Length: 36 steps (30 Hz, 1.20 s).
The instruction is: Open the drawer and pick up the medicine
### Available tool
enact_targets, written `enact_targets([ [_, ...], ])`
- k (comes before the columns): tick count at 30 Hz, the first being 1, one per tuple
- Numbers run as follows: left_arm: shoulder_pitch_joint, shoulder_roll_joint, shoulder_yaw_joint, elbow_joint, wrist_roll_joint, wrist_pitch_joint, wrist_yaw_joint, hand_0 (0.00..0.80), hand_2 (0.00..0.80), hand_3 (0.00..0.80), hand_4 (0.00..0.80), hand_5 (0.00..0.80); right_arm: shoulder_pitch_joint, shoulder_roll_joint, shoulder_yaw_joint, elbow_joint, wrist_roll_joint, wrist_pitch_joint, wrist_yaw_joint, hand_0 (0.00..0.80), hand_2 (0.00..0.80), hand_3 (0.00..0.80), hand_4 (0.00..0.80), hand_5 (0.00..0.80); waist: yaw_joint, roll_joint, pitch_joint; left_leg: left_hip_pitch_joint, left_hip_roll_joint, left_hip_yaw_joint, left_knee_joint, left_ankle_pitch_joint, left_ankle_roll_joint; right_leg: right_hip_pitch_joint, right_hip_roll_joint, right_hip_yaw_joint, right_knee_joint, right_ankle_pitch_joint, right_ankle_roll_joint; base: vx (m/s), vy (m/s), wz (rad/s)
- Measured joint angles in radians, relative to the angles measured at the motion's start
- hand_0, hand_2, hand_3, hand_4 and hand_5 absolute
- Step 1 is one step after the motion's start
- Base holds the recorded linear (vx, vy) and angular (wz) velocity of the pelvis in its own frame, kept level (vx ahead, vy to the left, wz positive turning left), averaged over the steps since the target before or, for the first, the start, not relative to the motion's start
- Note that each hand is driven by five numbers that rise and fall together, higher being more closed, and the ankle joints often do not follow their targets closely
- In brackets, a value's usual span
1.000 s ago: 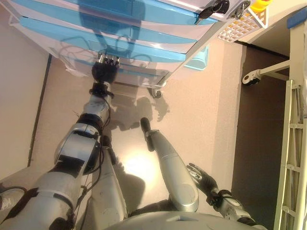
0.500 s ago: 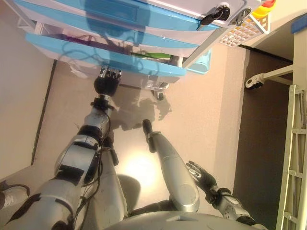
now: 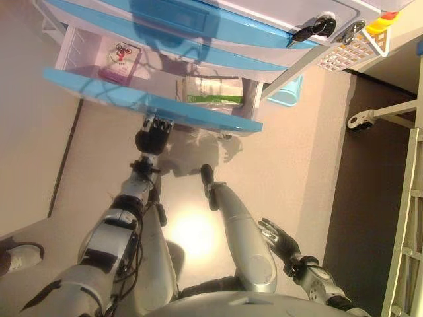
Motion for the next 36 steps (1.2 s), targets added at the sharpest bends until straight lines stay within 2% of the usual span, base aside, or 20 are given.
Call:
enact_targets([
  [6, 0.068, -0.019, 0.010, -0.032, 0.007, -0.001, -0.030, 0.800, 0.800, 0.800, 0.800, 0.800, 0.000, 0.000, -0.012, 0.000, -0.001, 0.004, -0.002, 0.000, 0.000, 0.000, 0.000, 0.000, 0.018, 0.002, 0.001, -0.001, 0.000, -0.010, -0.005, 0.000, 0.000, 0.000, 0.000, -0.011, 0.000, -0.002, -0.003, -0.003, 0.000, 0.02],
  [18, 0.219, -0.056, 0.047, -0.038, 0.068, -0.022, -0.168, 0.800, 0.800, 0.800, 0.800, 0.800, 0.000, 0.000, -0.040, -0.002, -0.005, 0.018, -0.003, 0.000, 0.000, 0.000, 0.000, 0.000, 0.064, 0.002, 0.001, 0.000, 0.000, -0.021, -0.006, 0.000, 0.000, 0.001, -0.006, -0.034, -0.003, -0.004, -0.005, 0.000, 0.000, 0.00],
  [24, 0.258, -0.056, 0.055, -0.056, 0.072, -0.021, -0.169, 0.800, 0.800, 0.800, 0.800, 0.800, 0.000, 0.000, -0.040, -0.026, -0.014, 0.024, -0.010, 0.000, 0.000, 0.000, 0.000, 0.000, 0.086, 0.004, 0.002, 0.000, 0.000, -0.027, -0.014, 0.000, 0.000, 0.001, -0.007, -0.043, -0.009, -0.004, -0.006, -0.005, 0.004, -0.02],
  [28, 0.262, -0.057, 0.066, -0.057, 0.072, -0.021, -0.168, 0.800, 0.800, 0.800, 0.800, 0.800, 0.000, -0.002, -0.050, -0.023, -0.021, 0.023, -0.009, 0.000, 0.000, 0.000, 0.000, 0.000, 0.094, 0.006, 0.002, -0.003, 0.000, -0.040, -0.019, 0.000, 0.000, 0.001, -0.015, -0.068, -0.018, -0.004, -0.006, -0.009, 0.009, -0.01],
  [36, 0.267, -0.057, 0.095, -0.057, 0.071, -0.022, -0.155, 0.800, 0.800, 0.800, 0.800, 0.800, 0.000, -0.003, -0.069, -0.014, -0.023, 0.020, 0.000, 0.000, 0.000, 0.000, 0.000, 0.000, 0.097, 0.012, 0.003, -0.006, 0.000, -0.065, -0.020, 0.000, 0.001, 0.002, -0.018, -0.093, -0.017, -0.004, -0.006, -0.001, 0.002, 0.00],
])
